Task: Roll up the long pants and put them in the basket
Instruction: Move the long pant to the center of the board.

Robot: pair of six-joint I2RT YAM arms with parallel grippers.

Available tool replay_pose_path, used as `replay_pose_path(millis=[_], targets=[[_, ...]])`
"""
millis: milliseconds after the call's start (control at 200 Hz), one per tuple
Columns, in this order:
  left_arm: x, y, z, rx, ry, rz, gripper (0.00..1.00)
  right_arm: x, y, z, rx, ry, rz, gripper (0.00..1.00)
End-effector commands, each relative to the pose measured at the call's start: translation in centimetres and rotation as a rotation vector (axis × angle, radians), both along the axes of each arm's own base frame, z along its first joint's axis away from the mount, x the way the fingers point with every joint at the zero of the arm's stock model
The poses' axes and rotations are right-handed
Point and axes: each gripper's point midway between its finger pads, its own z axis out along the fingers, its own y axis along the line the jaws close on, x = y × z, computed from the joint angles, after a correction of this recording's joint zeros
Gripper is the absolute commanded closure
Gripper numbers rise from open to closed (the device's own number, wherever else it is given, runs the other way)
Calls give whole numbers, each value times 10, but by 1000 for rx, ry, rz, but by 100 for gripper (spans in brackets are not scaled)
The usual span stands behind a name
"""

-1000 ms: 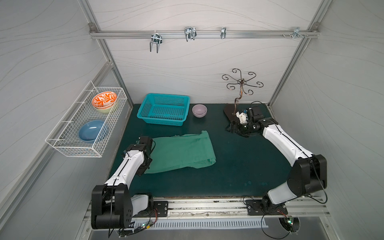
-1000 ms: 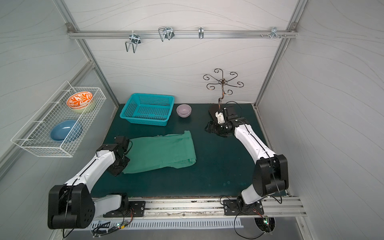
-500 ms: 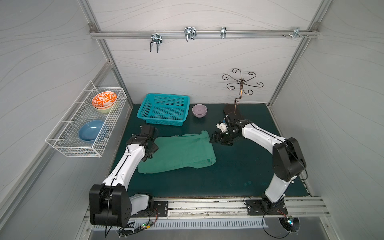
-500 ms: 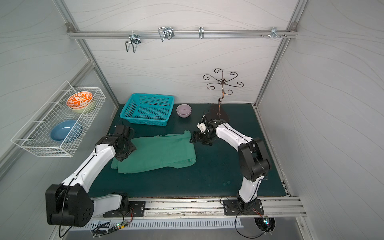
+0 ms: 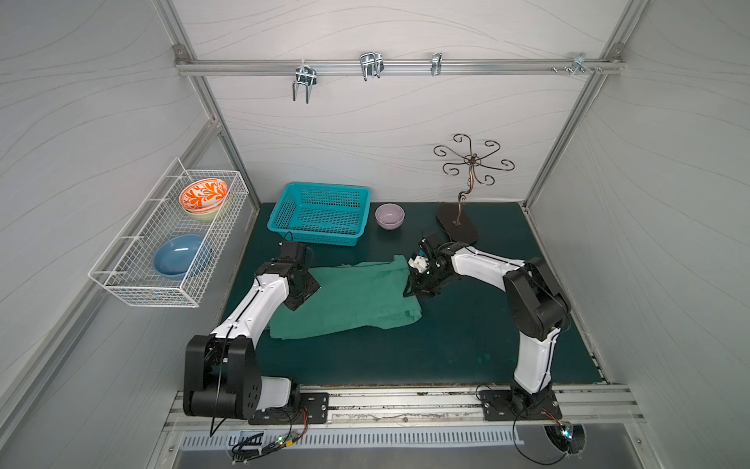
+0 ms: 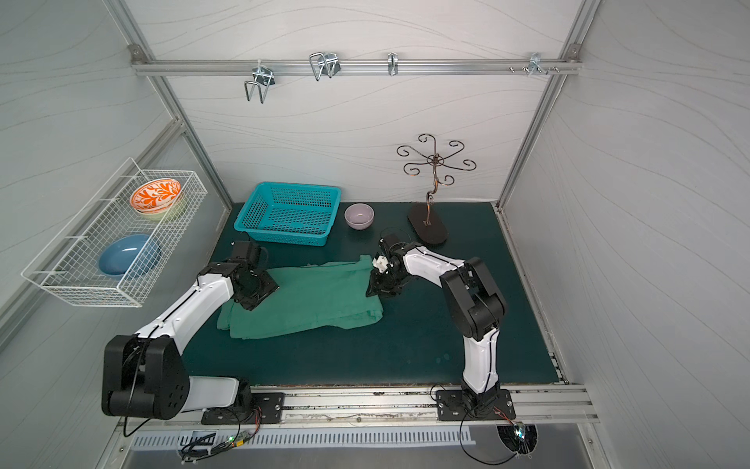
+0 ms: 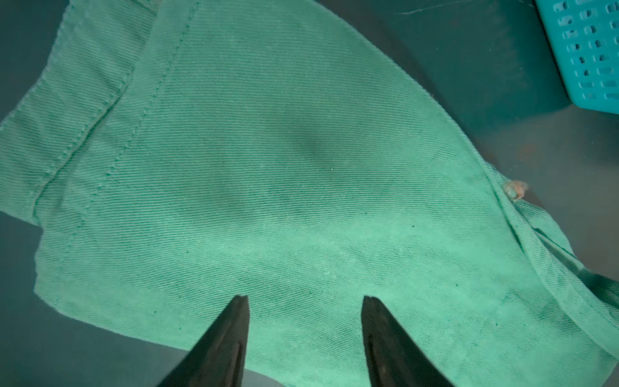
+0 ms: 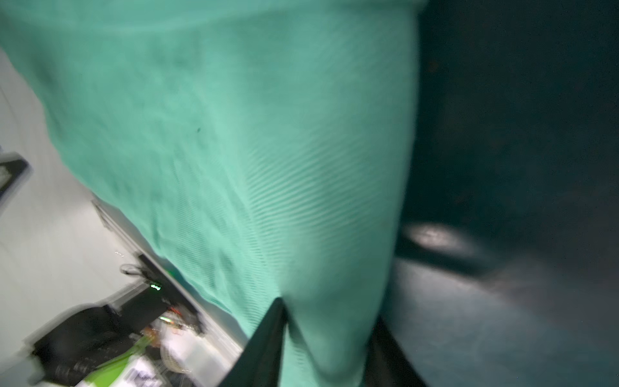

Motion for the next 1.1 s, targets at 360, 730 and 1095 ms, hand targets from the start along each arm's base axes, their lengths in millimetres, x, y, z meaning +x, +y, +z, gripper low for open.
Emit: replay_pose_path(millis=[360, 730, 1095], targets=[[13, -31, -2, -90, -29, -86, 43, 2, -115, 5, -90, 3, -206, 100], [33, -95, -3, -181, -36, -254, 43, -21, -214, 11, -322, -11, -339, 100], [15, -96, -3, -122, 53, -370, 44, 16, -221, 73, -263, -268, -437, 27]])
